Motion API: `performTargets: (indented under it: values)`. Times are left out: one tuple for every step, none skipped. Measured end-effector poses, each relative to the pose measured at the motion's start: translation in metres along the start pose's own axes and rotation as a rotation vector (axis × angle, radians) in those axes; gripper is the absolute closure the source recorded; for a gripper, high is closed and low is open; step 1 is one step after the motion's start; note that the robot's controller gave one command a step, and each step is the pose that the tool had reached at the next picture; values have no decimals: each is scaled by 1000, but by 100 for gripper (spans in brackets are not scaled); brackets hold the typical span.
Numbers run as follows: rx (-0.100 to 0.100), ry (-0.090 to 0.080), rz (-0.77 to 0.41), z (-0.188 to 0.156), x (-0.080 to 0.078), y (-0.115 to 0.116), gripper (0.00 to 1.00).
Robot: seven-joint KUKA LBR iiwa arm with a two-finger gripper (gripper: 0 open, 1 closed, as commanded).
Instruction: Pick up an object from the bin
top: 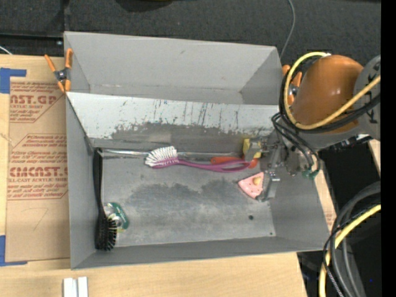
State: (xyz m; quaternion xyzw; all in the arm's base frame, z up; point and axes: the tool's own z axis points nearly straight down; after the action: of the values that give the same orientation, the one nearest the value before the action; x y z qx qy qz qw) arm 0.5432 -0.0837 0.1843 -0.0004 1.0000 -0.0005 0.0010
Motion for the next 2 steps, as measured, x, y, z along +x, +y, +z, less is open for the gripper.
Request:
performTargets:
  values:
    - [1,-5,-29,8,-2,-2,0]
    - [-1,-2,-494,-44,46,-12,0]
